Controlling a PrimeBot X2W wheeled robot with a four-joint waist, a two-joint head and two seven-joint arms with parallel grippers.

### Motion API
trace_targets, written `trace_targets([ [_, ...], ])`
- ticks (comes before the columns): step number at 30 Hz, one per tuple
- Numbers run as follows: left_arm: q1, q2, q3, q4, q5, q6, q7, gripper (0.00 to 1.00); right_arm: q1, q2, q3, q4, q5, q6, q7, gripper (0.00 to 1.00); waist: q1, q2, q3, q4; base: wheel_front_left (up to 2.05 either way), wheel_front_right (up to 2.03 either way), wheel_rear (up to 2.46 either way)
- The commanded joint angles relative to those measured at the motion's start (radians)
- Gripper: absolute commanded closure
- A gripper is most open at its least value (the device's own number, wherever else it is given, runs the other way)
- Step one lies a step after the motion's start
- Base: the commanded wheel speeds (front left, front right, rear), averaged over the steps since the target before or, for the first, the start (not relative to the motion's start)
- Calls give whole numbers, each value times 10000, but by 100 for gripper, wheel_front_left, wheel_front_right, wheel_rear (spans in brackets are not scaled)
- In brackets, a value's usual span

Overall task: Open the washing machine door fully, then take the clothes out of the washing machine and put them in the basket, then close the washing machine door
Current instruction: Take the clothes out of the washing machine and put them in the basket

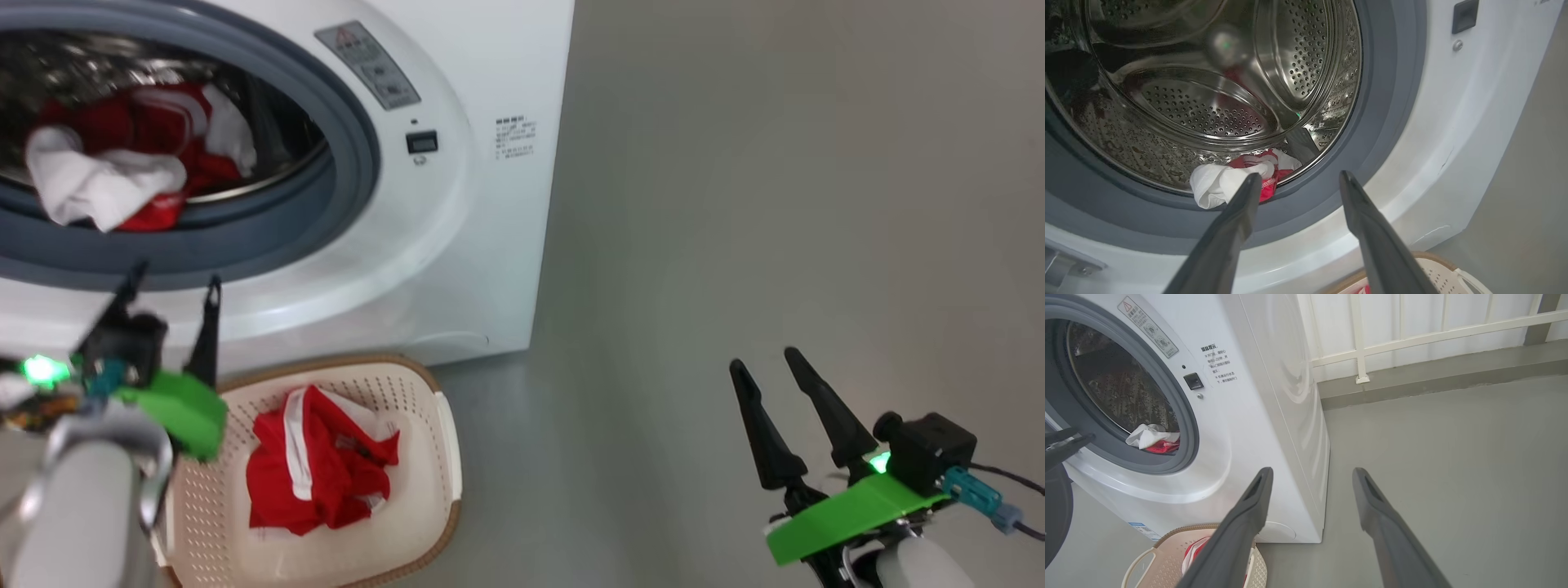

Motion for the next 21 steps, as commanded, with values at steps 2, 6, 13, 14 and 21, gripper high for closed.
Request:
trace_targets([
  [2, -944, 654, 115, 283, 310, -38, 142, 0, -339, 6, 272, -250, -76, 63, -65, 0, 0, 0, 663, -225, 0, 0, 0],
  [6, -2142, 1041, -236, 1211, 751, -30, 470, 0, -553, 133, 313, -248, -79, 63, -65, 0, 0, 0, 991, -374, 0, 0, 0],
  [13, -3707, 1454, -746, 2614, 1258, -51, 900, 0, -769, 261, 314, -281, -78, 63, -65, 0, 0, 0, 1375, -499, 0, 0, 0],
  [14, -3947, 1512, -781, 2835, 1297, -35, 943, 0, -812, 282, 329, -289, -79, 63, -65, 0, 0, 0, 1444, -526, 0, 0, 0],
  [21, -5379, 1863, -1219, 4284, 1745, 145, 1220, 0, -1128, 397, 407, -415, -85, 63, -65, 0, 0, 0, 1991, -667, 0, 0, 0],
])
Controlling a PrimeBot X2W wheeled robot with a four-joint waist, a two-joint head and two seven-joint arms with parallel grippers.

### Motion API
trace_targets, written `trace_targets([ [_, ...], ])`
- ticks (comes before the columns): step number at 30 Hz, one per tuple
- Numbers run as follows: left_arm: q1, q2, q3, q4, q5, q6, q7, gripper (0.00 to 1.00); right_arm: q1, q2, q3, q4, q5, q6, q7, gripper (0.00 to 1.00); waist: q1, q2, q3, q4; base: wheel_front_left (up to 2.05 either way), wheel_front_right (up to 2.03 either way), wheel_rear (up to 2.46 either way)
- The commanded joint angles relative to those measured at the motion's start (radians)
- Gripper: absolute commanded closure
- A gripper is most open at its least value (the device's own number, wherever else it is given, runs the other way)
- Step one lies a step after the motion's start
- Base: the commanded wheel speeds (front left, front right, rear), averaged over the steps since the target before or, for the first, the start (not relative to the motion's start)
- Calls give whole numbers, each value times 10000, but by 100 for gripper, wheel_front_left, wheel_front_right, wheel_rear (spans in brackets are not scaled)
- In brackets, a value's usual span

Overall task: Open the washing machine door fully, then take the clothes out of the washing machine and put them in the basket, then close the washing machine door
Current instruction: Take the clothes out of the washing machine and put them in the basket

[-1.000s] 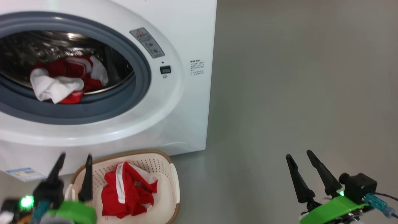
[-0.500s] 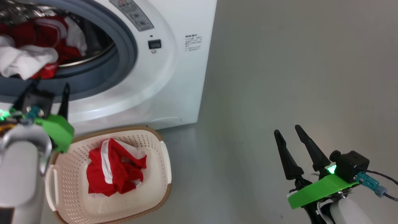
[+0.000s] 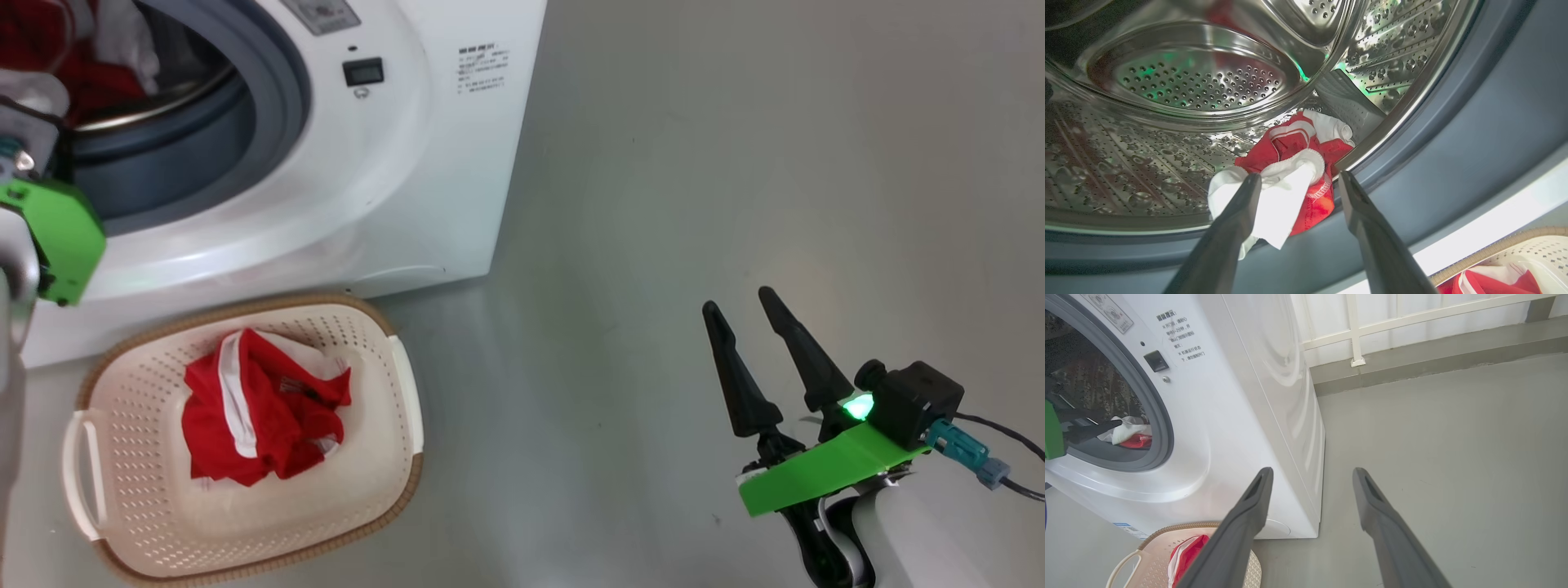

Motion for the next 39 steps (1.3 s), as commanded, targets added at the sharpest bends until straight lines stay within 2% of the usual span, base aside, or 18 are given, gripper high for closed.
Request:
trace_targets([
  [1, -453, 610, 89, 68, 143, 119, 74, 0, -164, 17, 198, -294, -82, 63, -65, 0, 0, -1, 313, -114, 0, 0, 0],
  [13, -1959, 1016, -397, 1846, 478, 470, 648, 0, -534, 151, 464, -404, -96, 63, -65, 0, 0, -1, 999, -462, 0, 0, 0],
  [29, -2506, 1604, -830, 2472, 528, 717, 979, 2, -559, 270, 760, -436, -54, 63, -65, 0, 0, -1, 1231, -874, 0, 0, 0],
  [31, -2478, 1630, -844, 2506, 467, 654, 1002, 51, -566, 282, 769, -442, -44, 63, -65, 0, 0, -1, 1236, -905, 0, 0, 0],
  [33, -2446, 1653, -889, 2532, 447, 640, 1029, 86, -569, 291, 748, -451, -36, 63, -65, 0, 0, -1, 1230, -917, 0, 0, 0],
  [34, -2424, 1655, -891, 2544, 414, 637, 1046, 99, -566, 294, 737, -453, -36, 63, -65, 0, 0, -1, 1218, -918, 0, 0, 0],
  [39, -2290, 1607, -819, 2583, 188, 598, 1062, 100, -544, 305, 694, -443, -49, 63, -65, 0, 0, -1, 1140, -893, 0, 0, 0],
])
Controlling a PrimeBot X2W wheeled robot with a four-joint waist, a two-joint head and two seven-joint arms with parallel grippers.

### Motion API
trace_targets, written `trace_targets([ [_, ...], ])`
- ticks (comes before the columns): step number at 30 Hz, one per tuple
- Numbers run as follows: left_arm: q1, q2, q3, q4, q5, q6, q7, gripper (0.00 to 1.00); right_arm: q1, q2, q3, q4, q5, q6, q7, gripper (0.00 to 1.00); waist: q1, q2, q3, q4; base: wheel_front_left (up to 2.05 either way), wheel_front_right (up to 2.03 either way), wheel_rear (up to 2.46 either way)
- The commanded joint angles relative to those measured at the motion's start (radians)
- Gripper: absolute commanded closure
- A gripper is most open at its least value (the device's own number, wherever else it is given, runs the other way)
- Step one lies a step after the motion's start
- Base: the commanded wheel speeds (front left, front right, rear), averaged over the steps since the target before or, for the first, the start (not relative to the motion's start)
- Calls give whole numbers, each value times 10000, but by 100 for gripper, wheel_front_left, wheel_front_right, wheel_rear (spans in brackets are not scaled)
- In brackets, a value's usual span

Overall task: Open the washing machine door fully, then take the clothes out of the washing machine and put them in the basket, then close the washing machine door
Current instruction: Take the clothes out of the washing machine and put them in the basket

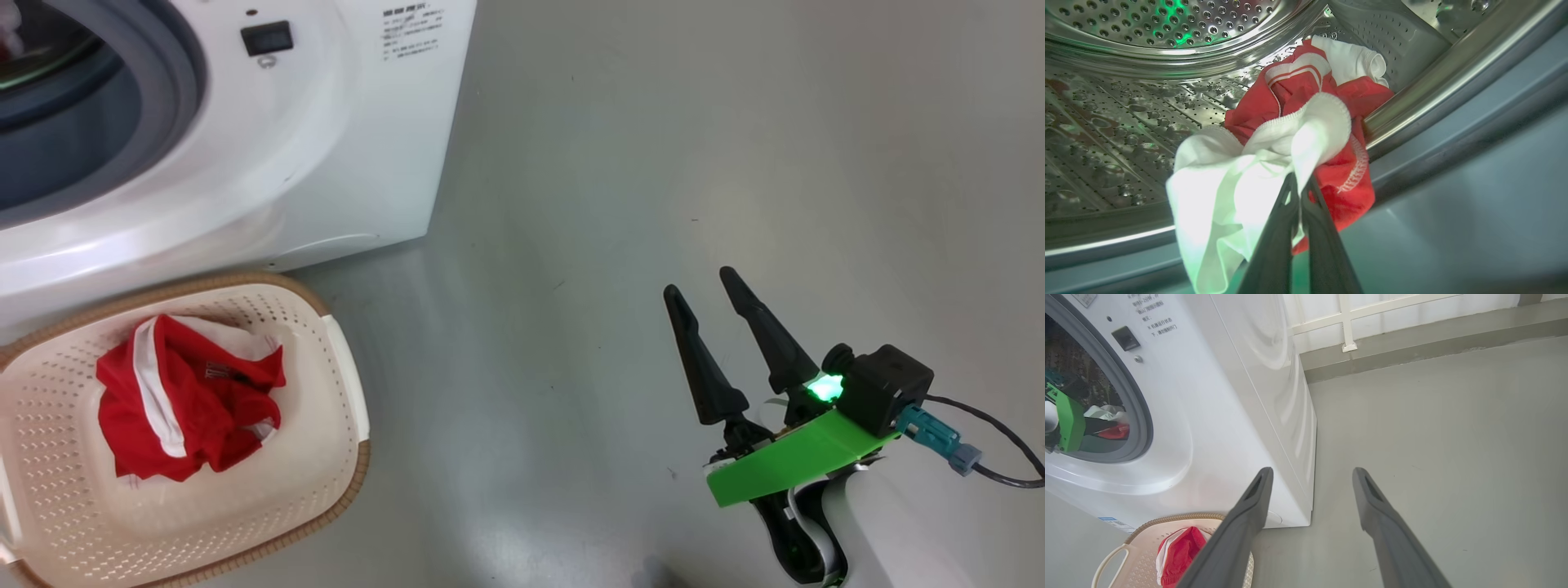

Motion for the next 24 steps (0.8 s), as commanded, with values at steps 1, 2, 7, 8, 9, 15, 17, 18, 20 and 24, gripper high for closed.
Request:
trace_targets([
  [1, 42, 511, 148, -163, -149, -10, -40, 100, -40, 12, 131, -236, -44, 63, -65, 0, 0, -1, -34, 33, 0, 0, 0],
  [2, 98, 350, 314, -157, -417, -22, -237, 100, -47, 15, 96, -227, -53, 63, -65, 0, 0, -1, -88, 104, 0, 0, 0],
  [7, 337, -53, 848, -147, -1156, 40, -866, 100, -24, 10, 24, -218, -91, 63, -65, 0, 0, -1, -304, 268, 0, 0, 0],
  [8, 435, -164, 1014, -144, -1377, 32, -1052, 100, -7, -4, 7, -211, -97, 63, -65, 0, 0, -1, -389, 308, 0, 0, 0],
  [9, 542, -318, 1281, -139, -1713, -34, -1207, 100, 18, -27, -15, -202, -100, 63, -65, 0, 0, -1, -474, 354, 0, 0, 0],
  [15, 1180, -961, 2251, -127, -3017, -331, -2422, 100, 185, -191, -132, -152, -101, 63, -65, 0, 0, -1, -1025, 634, 0, 0, 0],
  [17, 1419, -1135, 2476, -126, -3346, -436, -2758, 100, 278, -260, -183, -138, -96, 63, -65, 0, 0, -1, -1245, 714, 0, 0, 0],
  [18, 1534, -1209, 2615, -139, -3537, -493, -2898, 100, 330, -297, -209, -140, -95, 63, -65, 0, 0, -1, -1343, 748, 0, 0, 0],
  [20, 1785, -1353, 2890, -206, -3916, -604, -3099, 100, 442, -371, -278, -143, -93, 63, -65, 0, 0, -1, -1541, 817, 0, 0, 0],
  [24, 2356, -1619, 3312, -549, -4560, -794, -3272, 100, 671, -502, -480, -177, -93, 63, -65, 0, 0, -1, -1878, 944, 0, 0, 0],
])
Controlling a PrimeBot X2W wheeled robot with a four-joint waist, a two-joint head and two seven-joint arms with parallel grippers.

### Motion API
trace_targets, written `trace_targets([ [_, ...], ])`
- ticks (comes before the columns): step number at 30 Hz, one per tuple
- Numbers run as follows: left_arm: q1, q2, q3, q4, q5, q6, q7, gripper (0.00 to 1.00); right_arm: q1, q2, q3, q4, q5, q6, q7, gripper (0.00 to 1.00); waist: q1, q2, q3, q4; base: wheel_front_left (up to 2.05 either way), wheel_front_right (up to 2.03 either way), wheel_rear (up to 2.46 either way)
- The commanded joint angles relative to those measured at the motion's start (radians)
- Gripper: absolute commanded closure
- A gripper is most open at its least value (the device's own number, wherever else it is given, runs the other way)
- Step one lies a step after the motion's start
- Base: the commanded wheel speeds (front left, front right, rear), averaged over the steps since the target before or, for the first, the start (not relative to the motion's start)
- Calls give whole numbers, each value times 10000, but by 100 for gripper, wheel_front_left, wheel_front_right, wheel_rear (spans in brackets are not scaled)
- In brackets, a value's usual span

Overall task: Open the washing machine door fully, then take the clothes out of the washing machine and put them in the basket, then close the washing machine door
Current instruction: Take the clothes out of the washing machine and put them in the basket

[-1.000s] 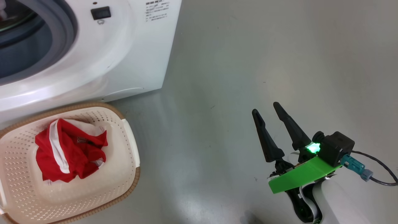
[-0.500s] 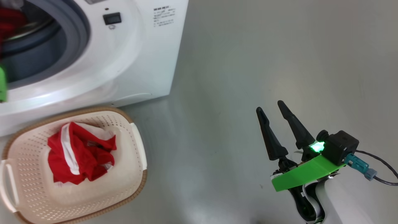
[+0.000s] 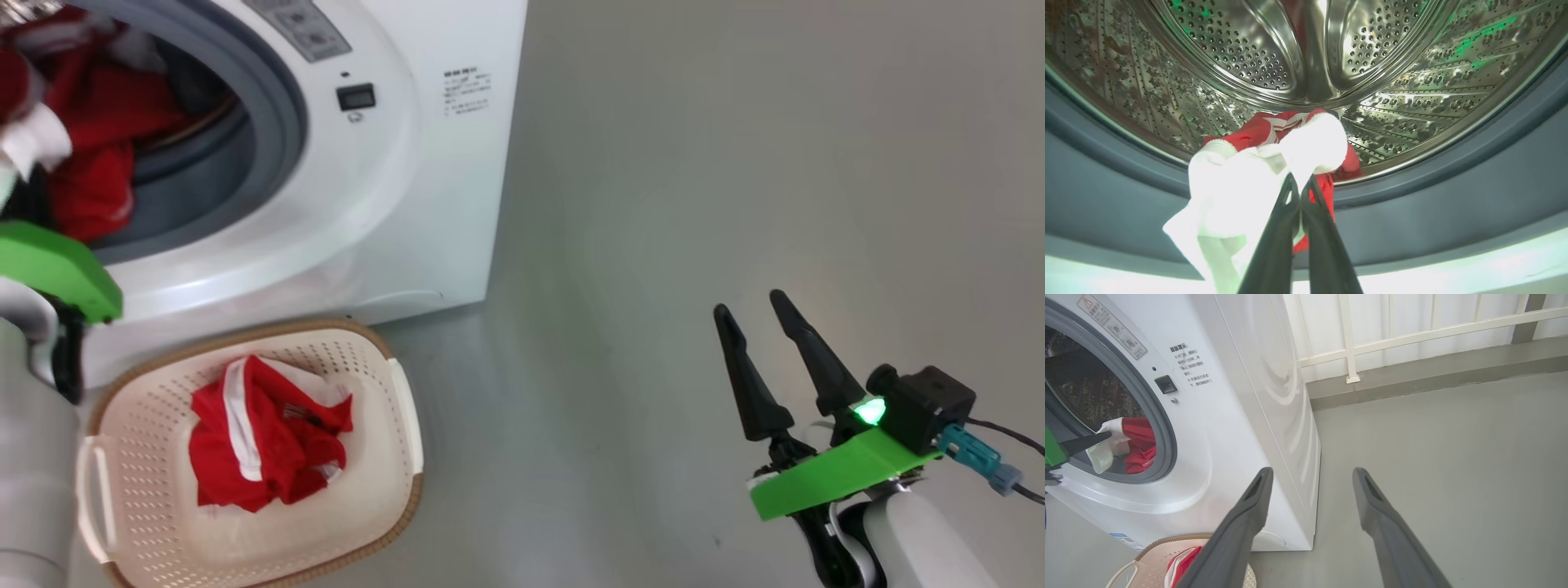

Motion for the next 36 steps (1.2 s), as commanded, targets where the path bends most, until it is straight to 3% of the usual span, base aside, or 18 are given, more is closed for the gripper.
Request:
trace_targets([
  [1, 260, 334, 240, -464, -144, -60, -119, 100, 148, -135, 91, -248, -90, 63, -65, 0, 0, 0, -285, 207, 0, 0, 0],
  [13, 2873, -655, 1118, -4312, -1231, -149, -130, 100, 510, -299, -176, -306, -147, 63, -65, 0, 0, 0, -882, 551, 0, 0, 0],
  [22, 4617, -1120, 1184, -6901, -1957, -155, -131, 100, 627, -376, -284, -365, -149, 63, -65, 0, 0, 0, -1076, 685, 0, 0, 0],
  [36, 6827, -1885, 1695, -11165, -1912, -156, -131, 100, 776, -453, -430, -410, -143, 63, -65, 0, 0, 0, -1212, 831, 0, 0, 0],
])
